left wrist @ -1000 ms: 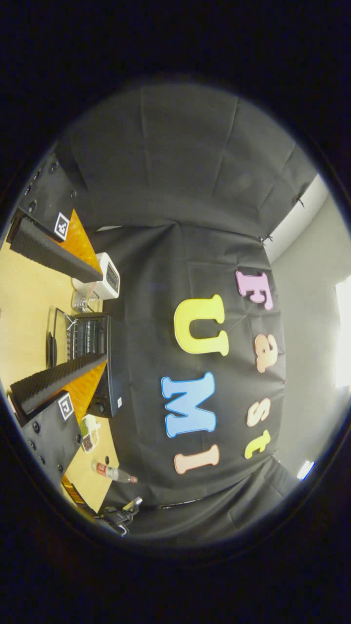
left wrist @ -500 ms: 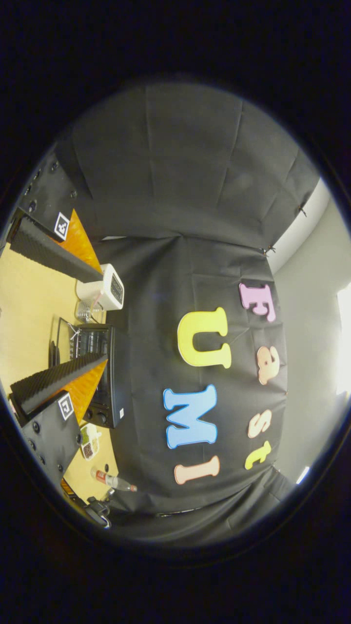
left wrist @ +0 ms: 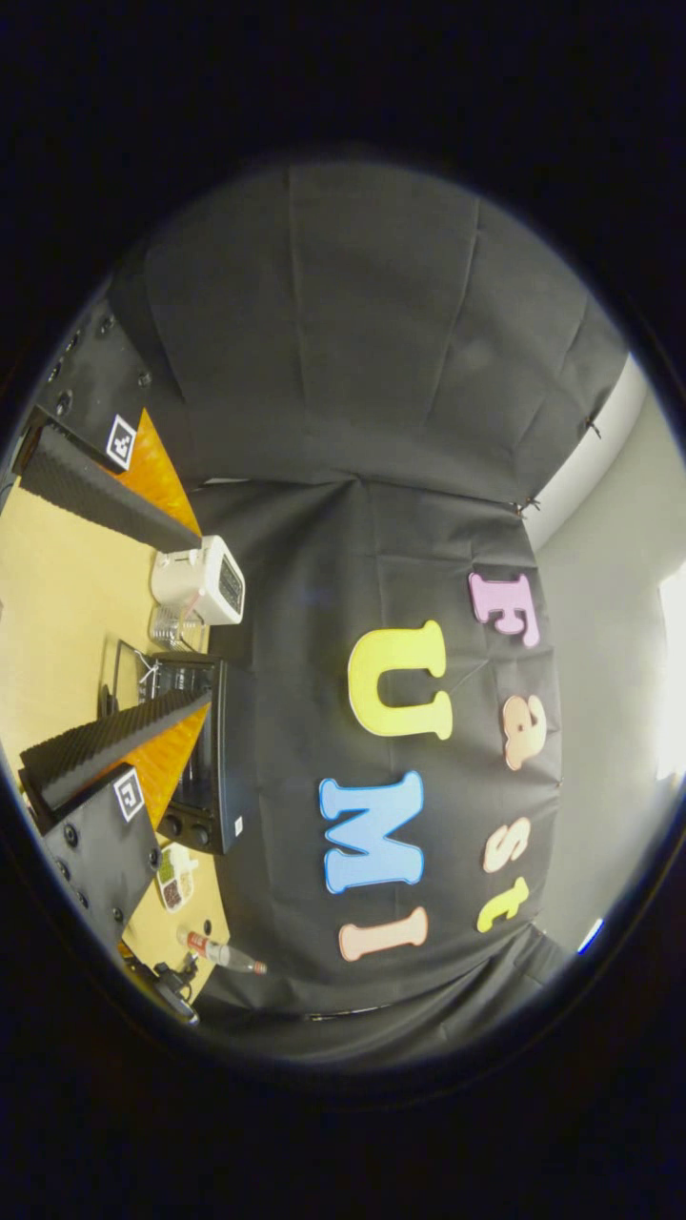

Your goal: Open the electric oven with the left hand, put the food in, and close the electric oven.

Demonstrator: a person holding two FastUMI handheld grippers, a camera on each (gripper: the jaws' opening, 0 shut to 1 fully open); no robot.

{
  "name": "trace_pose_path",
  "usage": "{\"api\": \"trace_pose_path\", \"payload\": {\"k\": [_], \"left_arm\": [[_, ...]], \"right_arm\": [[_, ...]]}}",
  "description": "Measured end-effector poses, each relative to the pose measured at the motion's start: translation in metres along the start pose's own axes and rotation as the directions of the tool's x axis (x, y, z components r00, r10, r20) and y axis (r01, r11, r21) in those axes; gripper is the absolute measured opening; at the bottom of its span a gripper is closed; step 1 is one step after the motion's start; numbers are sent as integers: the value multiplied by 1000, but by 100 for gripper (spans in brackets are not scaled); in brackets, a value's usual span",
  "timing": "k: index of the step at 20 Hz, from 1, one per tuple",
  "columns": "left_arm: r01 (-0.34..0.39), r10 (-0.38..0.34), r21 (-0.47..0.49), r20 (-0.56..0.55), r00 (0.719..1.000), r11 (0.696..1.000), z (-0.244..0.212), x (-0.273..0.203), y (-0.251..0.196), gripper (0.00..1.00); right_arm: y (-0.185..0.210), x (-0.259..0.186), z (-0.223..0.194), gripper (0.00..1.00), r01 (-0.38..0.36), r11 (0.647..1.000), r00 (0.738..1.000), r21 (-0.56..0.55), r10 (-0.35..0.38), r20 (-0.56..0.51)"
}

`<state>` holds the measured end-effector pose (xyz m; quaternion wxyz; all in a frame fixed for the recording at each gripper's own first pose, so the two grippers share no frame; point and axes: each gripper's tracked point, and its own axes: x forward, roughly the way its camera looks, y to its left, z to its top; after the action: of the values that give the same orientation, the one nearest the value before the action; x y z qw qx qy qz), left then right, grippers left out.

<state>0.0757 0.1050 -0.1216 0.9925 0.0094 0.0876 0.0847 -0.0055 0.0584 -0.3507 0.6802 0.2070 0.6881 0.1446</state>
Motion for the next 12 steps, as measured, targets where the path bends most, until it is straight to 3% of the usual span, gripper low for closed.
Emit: {"api": "trace_pose_path", "payload": {"k": [2, 6, 9, 12], "left_arm": [[1, -1, 0, 2, 1000, 1000, 0, 0, -1, 98], [13, -13, 3, -1, 1000, 1000, -1, 3, -7, 100], [20, -20, 0, 7, 1000, 1000, 3, 3, -10, 92], [22, -22, 0, 13, 1000, 1000, 3, 5, -13, 100]], "right_arm": [[-5, 0, -3, 44, 10, 1000, 1000, 3, -10, -18], [-5, 6, -8, 41, 2, 1000, 998, -3, -2, -69], [-6, 6, -8, 41, 14, 1000, 997, -24, -15, -75], [-5, 6, -9, 41, 21, 999, 998, -34, -23, -59]]}}
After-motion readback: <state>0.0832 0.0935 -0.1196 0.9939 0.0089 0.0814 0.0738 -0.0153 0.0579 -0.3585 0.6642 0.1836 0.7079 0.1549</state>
